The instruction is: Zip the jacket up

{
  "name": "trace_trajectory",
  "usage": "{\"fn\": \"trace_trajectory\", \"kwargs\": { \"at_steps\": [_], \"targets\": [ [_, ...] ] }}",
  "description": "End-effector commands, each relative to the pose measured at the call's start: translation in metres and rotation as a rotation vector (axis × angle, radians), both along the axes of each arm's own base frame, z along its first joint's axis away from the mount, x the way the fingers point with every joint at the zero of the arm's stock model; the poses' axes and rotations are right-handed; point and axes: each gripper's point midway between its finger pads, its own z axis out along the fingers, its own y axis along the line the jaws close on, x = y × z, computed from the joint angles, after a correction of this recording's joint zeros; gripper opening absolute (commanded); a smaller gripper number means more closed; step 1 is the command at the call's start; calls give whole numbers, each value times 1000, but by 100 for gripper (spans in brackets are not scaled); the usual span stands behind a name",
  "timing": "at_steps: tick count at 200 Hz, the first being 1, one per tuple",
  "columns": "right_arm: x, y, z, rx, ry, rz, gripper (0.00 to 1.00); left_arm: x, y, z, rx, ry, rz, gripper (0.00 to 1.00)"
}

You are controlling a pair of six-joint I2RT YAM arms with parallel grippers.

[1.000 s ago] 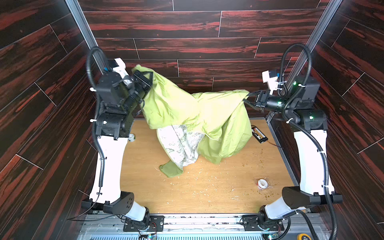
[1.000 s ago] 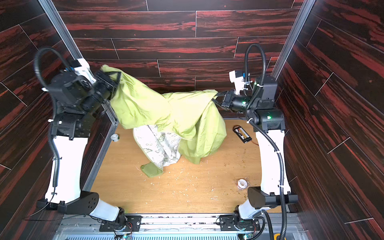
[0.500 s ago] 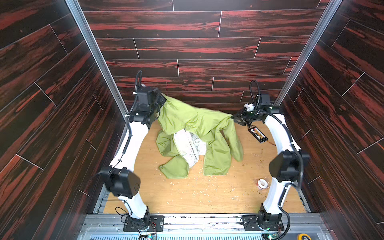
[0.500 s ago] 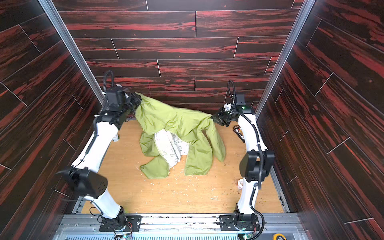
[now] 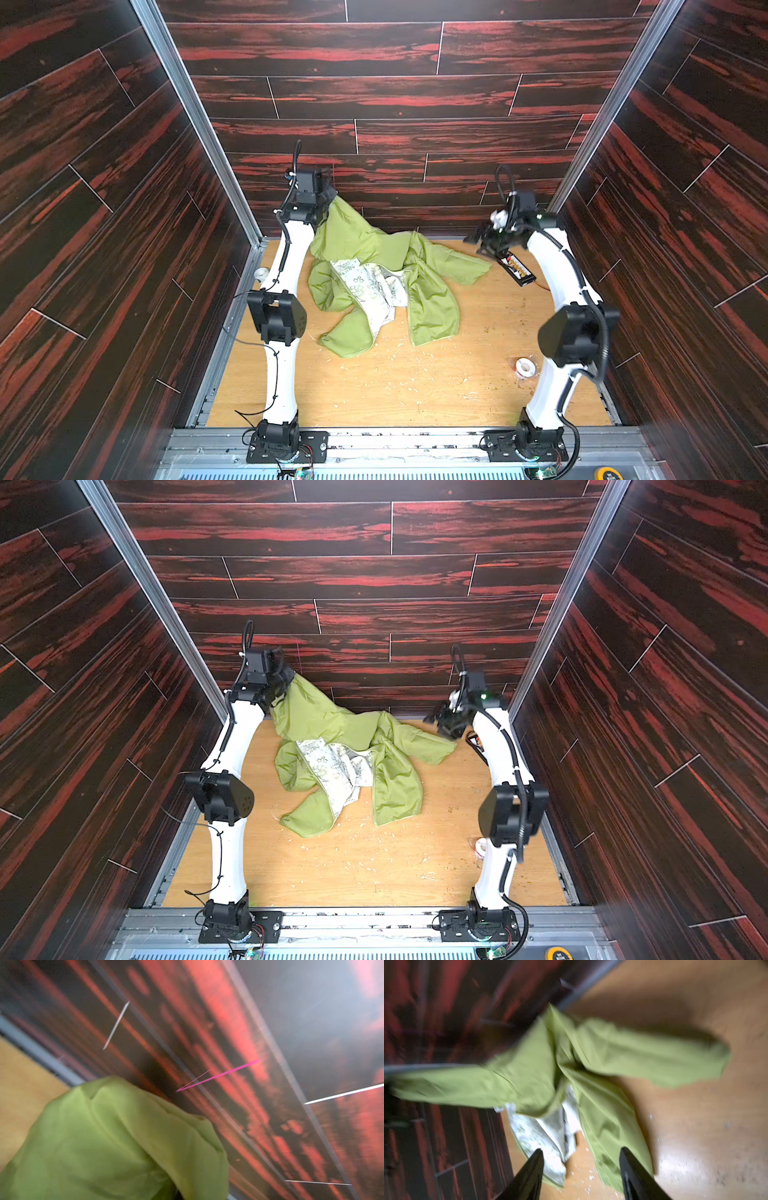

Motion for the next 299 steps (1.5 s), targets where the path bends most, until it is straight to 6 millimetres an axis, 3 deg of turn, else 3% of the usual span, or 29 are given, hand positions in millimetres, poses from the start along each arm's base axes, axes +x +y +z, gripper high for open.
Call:
{"fn": "trace_trajectory", "kwargs": {
  "at_steps": [1, 25, 51, 101, 143, 158, 175, 184, 212, 225, 259, 299],
  "targets": [
    [-49, 9, -28, 6, 41, 71, 62, -4, 4, 18, -11, -24, -6, 0],
    [-90, 22, -71, 77, 124, 114, 66, -4, 5, 16, -12, -20, -6, 0],
    [-104, 32, -107, 103, 192, 134, 66, -4, 1, 13, -25, -9, -22, 0],
    [-93, 47, -144, 133, 223, 150, 63, -9, -5, 8, -46, 18, -55, 0],
    [-83, 55, -170, 124, 271, 156, 52, -19, -4, 13, -34, 28, -59, 0],
    [-80, 54, -177, 107, 284, 150, 45, -22, -4, 14, -33, 30, -59, 0],
    [-77, 53, -179, 96, 285, 143, 28, -24, -4, 15, -34, 32, -60, 0],
    [-76, 52, -178, 89, 284, 140, 25, -25, -4, 17, -35, 30, -62, 0],
    [-81, 45, -162, 56, 240, 132, 54, -28, -5, 18, -39, 33, -69, 0],
    [-88, 38, -157, 21, 227, 127, 61, -29, -6, 17, -42, 37, -75, 0],
    [-102, 32, -164, 1, 231, 131, 65, -33, -8, 13, -45, 52, -88, 0],
    [-98, 49, -176, 96, 241, 138, 65, -35, -9, 12, -43, 55, -95, 0]
  ]
}}
